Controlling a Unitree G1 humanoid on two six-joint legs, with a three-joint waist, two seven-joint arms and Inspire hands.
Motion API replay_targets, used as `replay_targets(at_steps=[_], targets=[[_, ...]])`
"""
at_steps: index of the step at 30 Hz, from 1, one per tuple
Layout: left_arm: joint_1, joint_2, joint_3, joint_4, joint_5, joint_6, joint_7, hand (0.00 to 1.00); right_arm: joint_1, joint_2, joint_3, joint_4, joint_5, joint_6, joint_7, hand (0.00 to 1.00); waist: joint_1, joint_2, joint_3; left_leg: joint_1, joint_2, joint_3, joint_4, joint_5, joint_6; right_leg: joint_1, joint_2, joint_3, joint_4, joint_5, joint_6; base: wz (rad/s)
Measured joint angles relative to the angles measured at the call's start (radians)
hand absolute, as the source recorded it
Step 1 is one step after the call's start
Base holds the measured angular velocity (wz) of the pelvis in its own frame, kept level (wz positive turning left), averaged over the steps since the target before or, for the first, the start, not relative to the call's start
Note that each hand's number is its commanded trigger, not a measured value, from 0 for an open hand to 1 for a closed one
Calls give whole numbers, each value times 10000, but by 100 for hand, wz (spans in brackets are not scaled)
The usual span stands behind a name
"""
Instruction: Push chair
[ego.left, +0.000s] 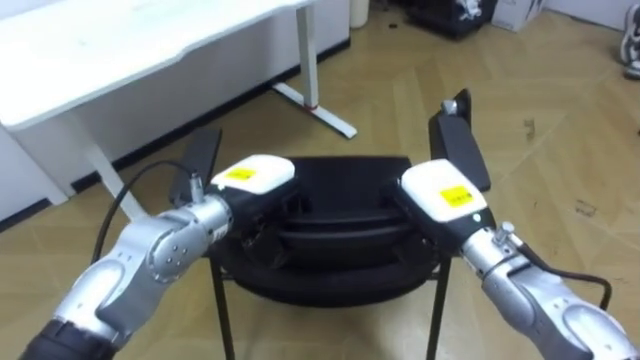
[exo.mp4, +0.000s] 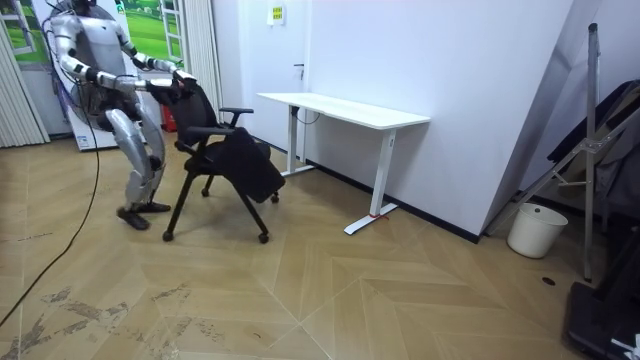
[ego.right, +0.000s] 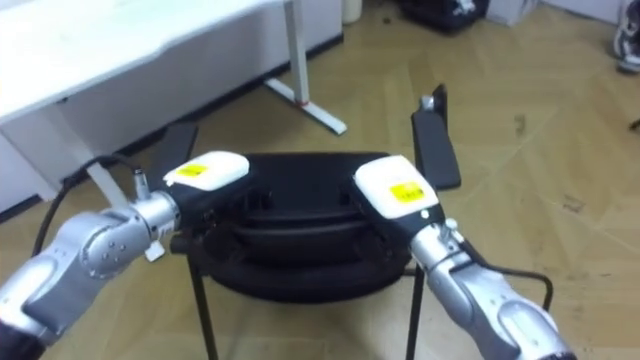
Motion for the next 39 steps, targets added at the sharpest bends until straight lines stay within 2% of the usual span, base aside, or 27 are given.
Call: replay_targets(at_steps=[1, 2, 3, 4, 5, 6, 7, 9, 12, 14, 15, 16, 17, 18, 20, 21, 23, 25, 26, 27, 28, 29, 30, 33, 37, 39], targets=[[0, 3, 0, 0, 6, 3, -7, 100, 4, 1, 19, 20, 0, -2, -37, 100, -41, 63, 28, 72, 31, -92, 16, -67, -35, -40, 132, 65, -594, 1, -1, 45], [5, 11, -24, -1, 9, 10, -5, 100, 40, -7, 54, 38, -3, -3, -113, 100, -103, 65, 13, 156, 76, -314, 47, -189, -134, -29, 362, 81, -1933, 81, -36, 64], [2, 82, -46, -24, -15, -8, -2, 100, 58, -17, 89, 29, 29, -5, -143, 100, -270, 11, -35, 205, 90, -570, 124, -308, -295, 137, 535, 103, -3361, 368, -221, 67], [2, 92, -46, -34, -17, -10, -1, 100, 57, -30, 96, 27, 37, -11, -147, 100, -332, 5, -37, 284, 103, -727, 180, -394, -362, 234, 599, 82, -3901, 714, -326, 72], [16, 27, -97, -33, 33, 36, -13, 100, 104, -50, 97, 45, 12, -17, -167, 100, -366, 71, -141, 399, 224, -1021, 342, -599, -554, 590, 854, 54, -4257, 1295, -511, 44], [8, 9, -118, -34, 50, 86, -5, 100, 61, -45, 107, 67, 3, 9, -172, 100, -337, 177, -189, 542, 427, -1089, 337, -725, -738, 765, 1113, 16, -4314, 1303, -655, 28], [-14, 20, -114, -39, 34, 91, 1, 100, 11, -37, 119, 75, 11, 38, -165, 100, -268, 217, -197, 596, 510, -1088, 286, -771, -815, 802, 1210, -10, -4309, 1253, -761, 3], [-89, 34, -92, -59, 43, 148, 151, 100, -148, -35, 127, 95, 83, 95, -100, 100, -36, 264, -185, 830, 846, -1048, 134, -893, -1043, 986, 1453, -254, -4245, 955, -989, 7], [-114, 98, -18, -125, 51, 197, 208, 100, -356, -25, 151, 78, 84, 130, 75, 100, 18, 235, -183, 929, 1023, -1062, 404, -918, -1154, 1068, 1594, -351, -3919, 425, -1069, 14], [-129, 90, 25, -120, 41, 225, 193, 100, -491, 31, 155, 138, 82, 145, 195, 100, 81, 218, -152, 777, 1286, -1013, 1421, -887, -1209, 1303, 1578, -500, -3550, -96, -1195, 8], [-129, 89, 24, -72, 53, 233, 189, 100, -488, 91, 154, 228, 87, 149, 199, 100, 95, 43, -54, 726, 1424, -1009, 1921, -776, -1397, 1578, 1565, -646, -3430, -366, -1249, 20], [-132, 104, 25, -72, 43, 220, 189, 100, -484, 93, 154, 235, 114, 144, 214, 100, 86, 43, -54, 698, 1507, -1001, 2160, -717, -1503, 1701, 1574, -726, -3385, -503, -1266, 30], [-141, 121, 39, -107, 31, 203, 241, 100, -482, 95, 156, 241, 207, 139, 216, 100, 117, -125, -19, 601, 1582, -970, 2576, -515, -1674, 1837, 1596, -752, -3324, -733, -1284, 25], [-146, 115, 44, -110, 90, 194, 294, 100, -482, 109, 171, 284, 254, 141, 212, 100, 203, -254, -38, 439, 1691, -915, 2987, -218, -1772, 1968, 1603, -826, -3354, -854, -1358, 18], [-91, 55, 44, -110, 296, 190, 427, 100, -483, 149, 173, 360, 258, 145, 194, 100, 273, -385, -26, 143, 1852, -812, 3532, 264, -1794, 2286, 1636, -904, -3615, -921, -1429, 18], [-41, 19, 43, -107, 333, 209, 588, 100, -502, 148, 156, 357, 232, 153, 171, 100, 260, -413, -44, -203, 1874, -782, 3516, 196, -1803, 2378, 1641, -926, -3741, -968, -1416, 21], [101, 4, 42, -80, 332, 211, 859, 100, -633, 200, 198, 494, 225, 151, 167, 100, 327, -421, -35, -907, 1826, -755, 3349, -59, -1665, 2572, 1607, -962, -3912, -981, -1448, -9], [267, -72, 40, -23, 415, 216, 1053, 100, -627, 230, 204, 518, 152, 128, 250, 100, 327, -466, -20, -1625, 1772, -702, 2550, -22, -1677, 2855, 1564, -990, -4050, -1092, -1404, -10], [473, -102, 39, -95, 518, 170, 1239, 100, -529, 190, 204, 496, 189, 49, 276, 100, 327, -471, -25, -1859, 1696, -525, 1433, 229, -1717, 3077, 1545, -1014, -4120, -1219, -1322, 0], [627, -147, 45, -115, 564, 113, 1335, 100, -396, 126, 206, 456, 250, -30, 302, 100, 345, -495, -41, -1996, 1595, -460, 535, 1058, -1486, 3250, 1504, -1006, -4112, -1386, -1207, -5], [713, -166, 55, -113, 614, 67, 1345, 100, -314, 129, 209, 442, 255, -59, 343, 100, 396, -536, -120, -2014, 1460, -499, 258, 1502, -1456, 3333, 1468, -934, -4108, -1455, -1134, -12], [846, -152, 105, -113, 620, -42, 1321, 100, -145, 142, 206, 374, 259, -100, 350, 100, 417, -573, -274, -1871, 1224, -619, -52, 2089, -1316, 3419, 1385, -797, -4125, -1549, -985, -5], [868, -148, 148, -121, 624, -141, 1345, 100, -48, 94, 195, 196, 258, -52, 343, 100, 349, -670, -305, -1679, 1040, -610, -268, 2112, -1257, 3563, 1309, -772, -4347, -1524, -817, 4], [800, -41, 322, -185, 642, -254, 1414, 100, -40, -20, 156, -260, 146, -13, 373, 100, 268, -642, -302, -1637, 698, -594, -593, 2140, -1155, 3635, 1187, -822, -4814, -1407, -636, 8], [704, 25, 462, -186, 763, -316, 1452, 100, -78, 24, 109, -488, -142, 12, 338, 100, 278, -622, -295, -1520, 490, -536, -859, 2105, -1119, 3847, 991, -963, -5173, -1355, -535, 6], [682, 19, 466, -197, 751, -332, 1466, 100, -86, -66, 97, -648, -174, 68, 385, 100, 270, -611, -282, -1412, 334, -504, -930, 1981, -1084, 3878, 761, -1014, -4871, -1420, -402, 5]])
